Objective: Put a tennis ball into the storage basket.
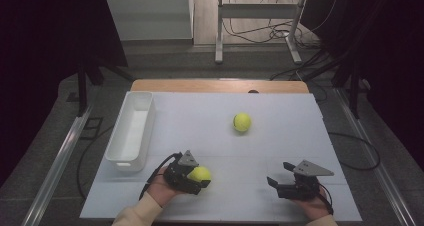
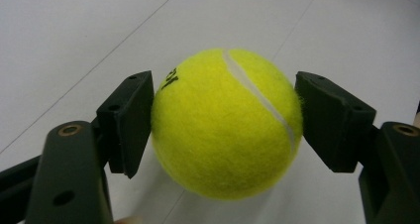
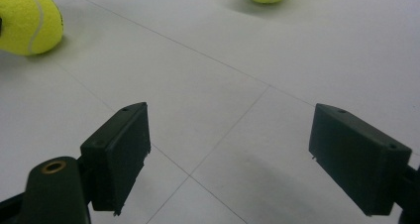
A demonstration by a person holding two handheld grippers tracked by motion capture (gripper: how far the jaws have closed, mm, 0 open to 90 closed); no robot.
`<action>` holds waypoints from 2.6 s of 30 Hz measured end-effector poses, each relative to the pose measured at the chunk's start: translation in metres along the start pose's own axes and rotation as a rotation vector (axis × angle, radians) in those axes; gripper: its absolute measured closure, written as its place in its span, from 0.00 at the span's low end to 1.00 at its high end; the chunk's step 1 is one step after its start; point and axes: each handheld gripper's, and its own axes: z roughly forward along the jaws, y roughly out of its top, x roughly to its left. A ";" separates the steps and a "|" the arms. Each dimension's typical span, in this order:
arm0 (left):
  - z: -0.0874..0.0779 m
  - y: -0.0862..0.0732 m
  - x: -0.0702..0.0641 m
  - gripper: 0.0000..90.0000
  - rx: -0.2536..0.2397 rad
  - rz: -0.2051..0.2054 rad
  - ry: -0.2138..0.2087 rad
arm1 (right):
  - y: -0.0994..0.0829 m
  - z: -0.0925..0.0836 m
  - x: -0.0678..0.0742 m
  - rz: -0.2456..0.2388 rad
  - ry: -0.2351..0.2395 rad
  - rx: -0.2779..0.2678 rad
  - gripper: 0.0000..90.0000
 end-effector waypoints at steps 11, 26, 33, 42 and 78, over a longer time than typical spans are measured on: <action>-0.015 0.001 0.003 0.30 -0.054 -0.008 0.010 | 0.000 -0.001 0.000 -0.003 -0.006 -0.004 0.19; -0.034 0.001 0.010 0.30 -0.136 -0.039 0.028 | 0.001 -0.002 -0.001 -0.003 -0.014 -0.014 0.19; -0.041 0.002 0.012 0.30 -0.157 -0.041 0.028 | 0.001 -0.003 0.000 -0.004 -0.017 -0.026 0.19; -0.050 0.004 0.015 0.30 -0.202 -0.061 0.044 | 0.001 -0.004 0.000 -0.003 -0.020 -0.031 0.19; -0.084 0.032 0.024 0.30 -0.343 -0.104 0.107 | -0.001 -0.007 -0.004 0.030 -0.025 -0.040 0.19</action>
